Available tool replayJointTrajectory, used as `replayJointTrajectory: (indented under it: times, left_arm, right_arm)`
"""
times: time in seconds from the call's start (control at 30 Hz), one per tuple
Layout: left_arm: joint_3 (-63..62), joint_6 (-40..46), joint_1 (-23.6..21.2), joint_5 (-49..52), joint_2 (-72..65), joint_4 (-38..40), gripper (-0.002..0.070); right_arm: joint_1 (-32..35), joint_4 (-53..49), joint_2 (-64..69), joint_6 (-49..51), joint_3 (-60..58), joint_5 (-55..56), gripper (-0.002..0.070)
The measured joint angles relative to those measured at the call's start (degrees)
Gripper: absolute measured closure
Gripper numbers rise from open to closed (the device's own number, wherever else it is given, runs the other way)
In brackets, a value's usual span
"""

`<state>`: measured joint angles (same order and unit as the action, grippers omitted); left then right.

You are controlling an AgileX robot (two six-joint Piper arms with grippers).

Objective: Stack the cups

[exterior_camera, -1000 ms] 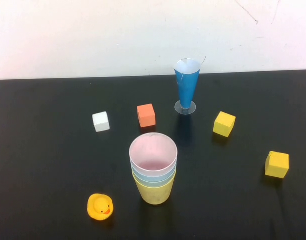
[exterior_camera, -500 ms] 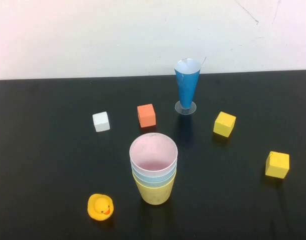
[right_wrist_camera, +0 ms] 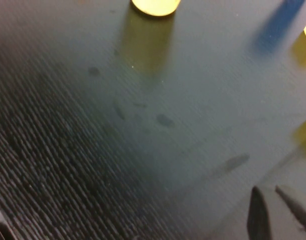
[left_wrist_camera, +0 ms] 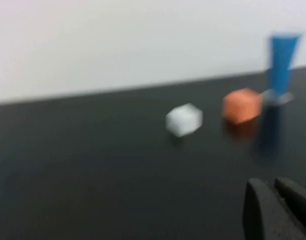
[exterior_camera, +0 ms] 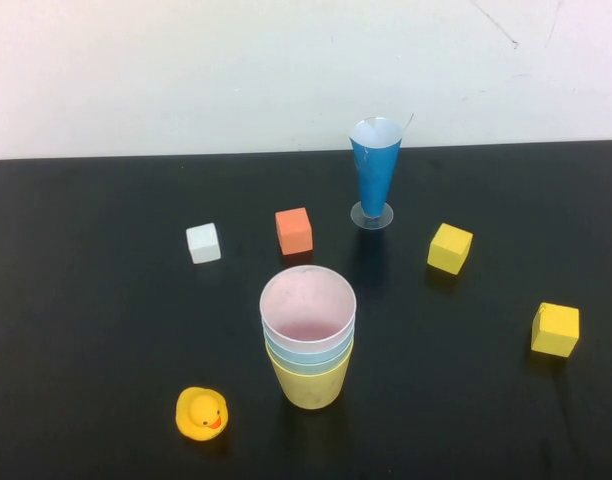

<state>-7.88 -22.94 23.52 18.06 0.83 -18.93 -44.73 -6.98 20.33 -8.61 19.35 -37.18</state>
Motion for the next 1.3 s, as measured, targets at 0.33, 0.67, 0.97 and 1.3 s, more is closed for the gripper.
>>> replayJointTrajectory:
  times: [0.33, 0.67, 0.97, 1.3]
  left_arm:
    - [8.74, 0.0, -18.85, -0.35, 0.0, 10.18, 0.0669]
    - [8.77, 7.98, -20.91, 0.55, 0.0, 16.62, 0.0671]
    - [8.77, 15.41, -20.91, 0.45, 0.0, 19.8, 0.0673]
    - [8.77, 17.95, -20.91, 0.45, 0.0, 20.02, 0.0673]
  right_arm:
    - [0.0, 0.0, 0.0, 0.03, 0.0, 0.14, 0.0678]
    - [0.0, 0.09, 0.0, 0.03, -0.14, 0.14, 0.0678]
    - [0.0, 0.09, 0.0, 0.03, -0.14, 0.14, 0.0678]
    - [0.0, 0.09, 0.0, 0.03, -0.14, 0.14, 0.0678]
